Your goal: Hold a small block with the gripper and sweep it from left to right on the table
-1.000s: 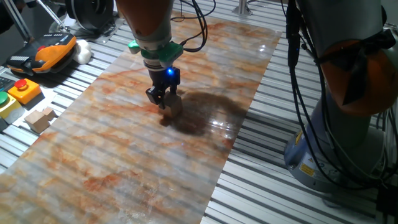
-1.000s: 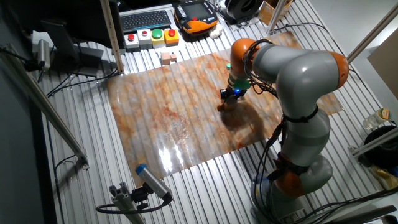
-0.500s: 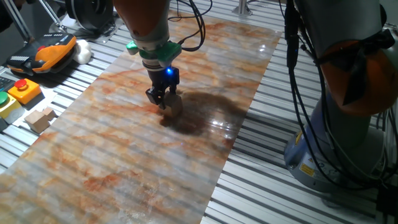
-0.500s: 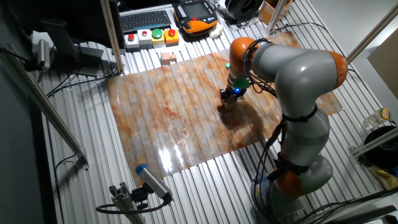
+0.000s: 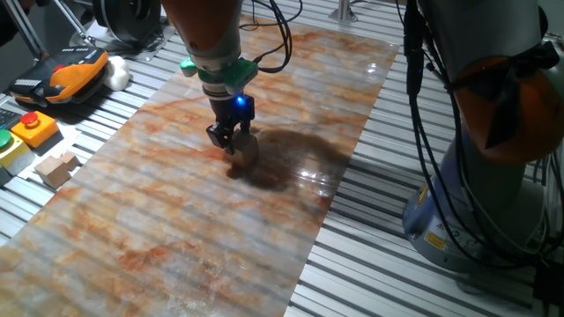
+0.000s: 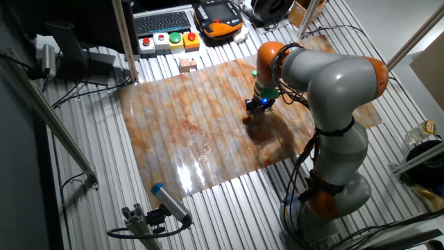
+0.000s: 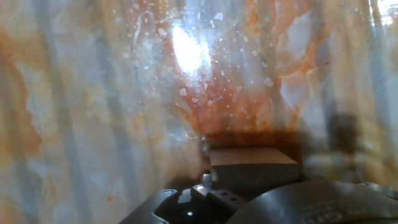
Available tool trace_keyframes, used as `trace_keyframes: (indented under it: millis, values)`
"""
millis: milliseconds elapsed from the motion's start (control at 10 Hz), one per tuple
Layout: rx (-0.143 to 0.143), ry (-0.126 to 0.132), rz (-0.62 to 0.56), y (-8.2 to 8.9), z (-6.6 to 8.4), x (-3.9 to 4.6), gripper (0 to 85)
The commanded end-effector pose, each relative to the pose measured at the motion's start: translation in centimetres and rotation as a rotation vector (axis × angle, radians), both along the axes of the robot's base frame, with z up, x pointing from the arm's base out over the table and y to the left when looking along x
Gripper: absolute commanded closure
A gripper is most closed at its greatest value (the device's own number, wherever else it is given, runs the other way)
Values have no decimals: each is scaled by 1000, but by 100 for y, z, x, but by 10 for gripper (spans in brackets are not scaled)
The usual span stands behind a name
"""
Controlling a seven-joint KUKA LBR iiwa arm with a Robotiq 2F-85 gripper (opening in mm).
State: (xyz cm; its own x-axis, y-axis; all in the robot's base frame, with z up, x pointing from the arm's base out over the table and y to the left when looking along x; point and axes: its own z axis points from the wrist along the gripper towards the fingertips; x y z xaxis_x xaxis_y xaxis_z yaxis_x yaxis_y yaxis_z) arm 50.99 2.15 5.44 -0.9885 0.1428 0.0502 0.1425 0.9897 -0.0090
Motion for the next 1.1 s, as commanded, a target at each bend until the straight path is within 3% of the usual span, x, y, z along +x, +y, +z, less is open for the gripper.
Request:
trace_keyframes:
  millis: [0, 1000]
  values:
    - [0, 1, -3, 21, 10, -4, 850]
    - [6, -5, -42, 245, -37, -126, 850]
